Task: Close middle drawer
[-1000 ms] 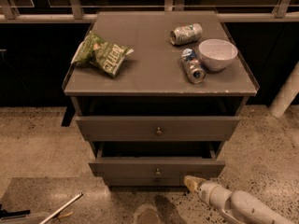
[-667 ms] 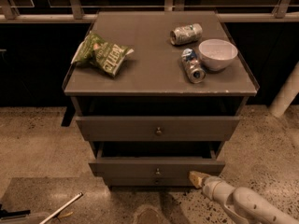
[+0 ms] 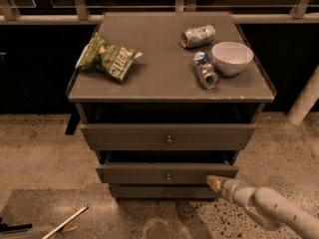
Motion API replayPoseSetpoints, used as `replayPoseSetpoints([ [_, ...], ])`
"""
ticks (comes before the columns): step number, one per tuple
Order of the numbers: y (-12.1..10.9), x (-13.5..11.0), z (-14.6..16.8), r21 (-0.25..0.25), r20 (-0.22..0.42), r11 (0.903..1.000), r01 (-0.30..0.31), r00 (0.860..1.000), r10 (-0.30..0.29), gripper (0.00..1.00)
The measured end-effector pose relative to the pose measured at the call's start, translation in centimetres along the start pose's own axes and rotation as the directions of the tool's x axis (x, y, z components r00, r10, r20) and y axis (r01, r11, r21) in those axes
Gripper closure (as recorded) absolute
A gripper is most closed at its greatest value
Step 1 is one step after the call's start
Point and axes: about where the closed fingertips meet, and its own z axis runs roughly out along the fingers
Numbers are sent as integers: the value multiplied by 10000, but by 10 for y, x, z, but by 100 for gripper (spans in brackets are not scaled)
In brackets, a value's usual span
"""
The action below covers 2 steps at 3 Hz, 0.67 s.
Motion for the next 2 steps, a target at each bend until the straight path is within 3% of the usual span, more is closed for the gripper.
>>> replayPoseSetpoints([
  [2,-19,-21,8,-283,-73,9993,224,9997,-226,100],
])
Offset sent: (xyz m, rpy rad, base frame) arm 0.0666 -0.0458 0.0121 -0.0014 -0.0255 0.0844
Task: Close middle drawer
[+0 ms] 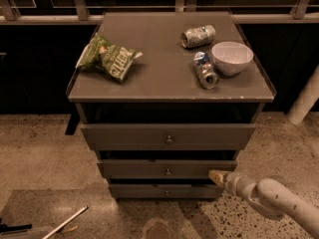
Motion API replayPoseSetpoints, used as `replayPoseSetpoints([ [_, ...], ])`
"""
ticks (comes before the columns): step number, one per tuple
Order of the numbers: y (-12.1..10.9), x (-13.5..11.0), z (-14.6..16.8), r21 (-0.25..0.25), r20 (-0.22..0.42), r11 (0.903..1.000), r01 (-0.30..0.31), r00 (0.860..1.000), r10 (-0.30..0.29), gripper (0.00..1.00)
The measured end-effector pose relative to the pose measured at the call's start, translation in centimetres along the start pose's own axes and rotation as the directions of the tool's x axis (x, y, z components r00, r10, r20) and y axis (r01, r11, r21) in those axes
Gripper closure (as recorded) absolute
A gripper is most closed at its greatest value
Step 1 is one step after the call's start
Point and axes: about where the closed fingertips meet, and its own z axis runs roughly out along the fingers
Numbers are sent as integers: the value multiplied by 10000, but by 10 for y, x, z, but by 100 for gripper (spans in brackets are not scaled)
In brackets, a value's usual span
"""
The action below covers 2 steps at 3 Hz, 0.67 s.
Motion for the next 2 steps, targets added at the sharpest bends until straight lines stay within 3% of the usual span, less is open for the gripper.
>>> replayPoseSetpoints([
  [2,-4,-3,0,-51,35,10000,57,10000,-57,100],
])
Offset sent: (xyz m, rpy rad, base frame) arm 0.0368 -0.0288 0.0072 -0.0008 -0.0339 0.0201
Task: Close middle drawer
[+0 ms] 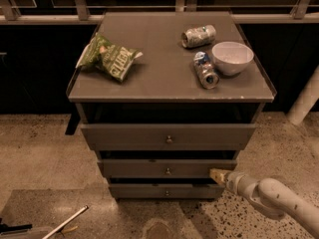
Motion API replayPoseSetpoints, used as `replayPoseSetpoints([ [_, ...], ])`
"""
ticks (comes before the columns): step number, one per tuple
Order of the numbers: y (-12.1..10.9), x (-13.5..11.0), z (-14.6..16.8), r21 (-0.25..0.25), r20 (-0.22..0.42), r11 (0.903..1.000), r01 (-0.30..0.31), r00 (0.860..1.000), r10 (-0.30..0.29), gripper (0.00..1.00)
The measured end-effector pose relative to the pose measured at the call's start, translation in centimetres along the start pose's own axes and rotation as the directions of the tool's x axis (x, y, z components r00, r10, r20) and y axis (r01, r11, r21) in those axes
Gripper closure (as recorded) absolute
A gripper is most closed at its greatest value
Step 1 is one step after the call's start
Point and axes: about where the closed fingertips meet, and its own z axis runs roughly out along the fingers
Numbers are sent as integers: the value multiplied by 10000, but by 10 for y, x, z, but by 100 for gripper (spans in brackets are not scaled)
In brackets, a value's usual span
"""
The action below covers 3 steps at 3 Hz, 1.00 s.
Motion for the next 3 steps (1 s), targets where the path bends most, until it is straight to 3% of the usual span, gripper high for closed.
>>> replayPoseSetpoints([
  [1,7,20,-3,184,374,9989,-424,9984,417,100],
  [2,28,42,-12,619,996,9917,-1125,9894,1060,100],
  [3,28,42,-13,855,1094,9890,-1208,9878,1112,81],
])
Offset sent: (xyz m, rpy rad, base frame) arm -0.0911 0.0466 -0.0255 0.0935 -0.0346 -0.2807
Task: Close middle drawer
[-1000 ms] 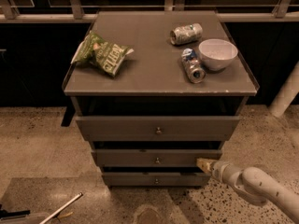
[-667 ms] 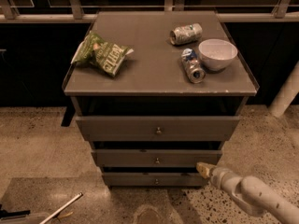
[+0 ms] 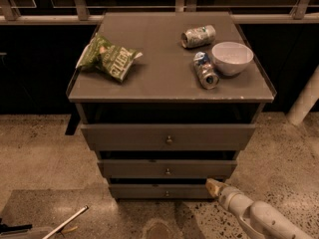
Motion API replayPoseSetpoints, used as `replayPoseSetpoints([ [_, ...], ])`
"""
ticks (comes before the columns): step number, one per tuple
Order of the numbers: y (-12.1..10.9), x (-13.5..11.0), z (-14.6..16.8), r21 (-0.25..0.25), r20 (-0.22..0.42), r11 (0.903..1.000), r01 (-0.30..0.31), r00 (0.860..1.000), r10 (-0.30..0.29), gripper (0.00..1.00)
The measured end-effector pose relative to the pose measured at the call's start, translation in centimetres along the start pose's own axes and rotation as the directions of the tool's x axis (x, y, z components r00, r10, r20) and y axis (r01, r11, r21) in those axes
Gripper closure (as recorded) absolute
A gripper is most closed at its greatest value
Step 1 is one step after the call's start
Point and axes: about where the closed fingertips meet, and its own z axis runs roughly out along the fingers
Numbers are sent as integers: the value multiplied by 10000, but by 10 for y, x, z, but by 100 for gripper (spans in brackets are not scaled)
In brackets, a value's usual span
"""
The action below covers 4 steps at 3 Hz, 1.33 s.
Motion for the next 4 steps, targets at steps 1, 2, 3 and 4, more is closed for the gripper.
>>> replayPoseSetpoints([
  [1,0,0,0,0,0,10000,0,10000,0,58],
  [2,0,0,0,-1,0,10000,0,10000,0,34],
  [3,0,0,0,-1,0,10000,0,10000,0,11],
  [4,0,0,0,-2,0,10000,0,10000,0,0],
])
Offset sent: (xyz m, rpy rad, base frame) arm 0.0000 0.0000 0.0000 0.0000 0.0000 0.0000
